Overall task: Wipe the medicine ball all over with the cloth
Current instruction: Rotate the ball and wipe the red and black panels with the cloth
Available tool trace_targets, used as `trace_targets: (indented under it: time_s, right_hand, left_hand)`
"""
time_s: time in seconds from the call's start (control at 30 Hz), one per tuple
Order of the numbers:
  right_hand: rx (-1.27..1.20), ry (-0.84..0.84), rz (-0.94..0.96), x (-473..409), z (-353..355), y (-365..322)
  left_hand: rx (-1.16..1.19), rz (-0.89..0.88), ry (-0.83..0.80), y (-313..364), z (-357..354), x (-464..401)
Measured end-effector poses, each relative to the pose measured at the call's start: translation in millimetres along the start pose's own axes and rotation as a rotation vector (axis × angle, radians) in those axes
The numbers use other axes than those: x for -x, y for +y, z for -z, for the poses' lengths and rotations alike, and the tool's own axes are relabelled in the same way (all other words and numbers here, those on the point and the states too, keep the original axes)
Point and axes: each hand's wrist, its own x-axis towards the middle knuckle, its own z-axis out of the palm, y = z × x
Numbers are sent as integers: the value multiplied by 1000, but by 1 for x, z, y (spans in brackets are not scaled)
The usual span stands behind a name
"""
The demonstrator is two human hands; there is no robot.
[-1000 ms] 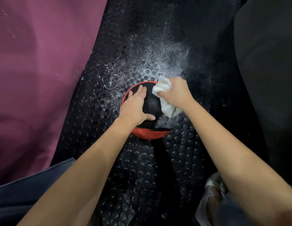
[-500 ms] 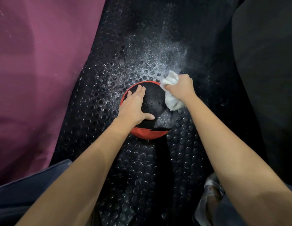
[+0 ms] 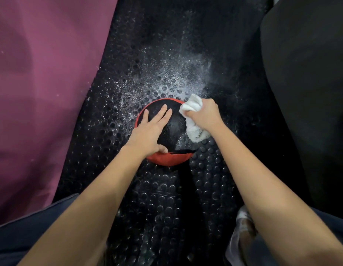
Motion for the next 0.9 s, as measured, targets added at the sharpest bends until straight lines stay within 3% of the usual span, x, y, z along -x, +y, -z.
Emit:
trace_targets:
  time_s: [0.2, 0.4, 0.57, 0.77, 0.9]
  right_hand:
    - [162, 41, 208, 26, -28, 11]
    - [59, 106, 35, -8, -11, 0]
    - [119, 71, 221, 32, -33, 6]
    - [105, 128, 111, -1, -19, -2]
    - [124, 133, 211, 34, -40, 7]
  left_hand:
    - [60, 6, 10, -9, 9, -10]
    - [65, 0, 20, -7, 5, -10]
    - [96, -5, 23, -17, 6, -10]
    - [71, -12, 37, -10, 7, -19]
    - [75, -58, 41, -19, 13, -32]
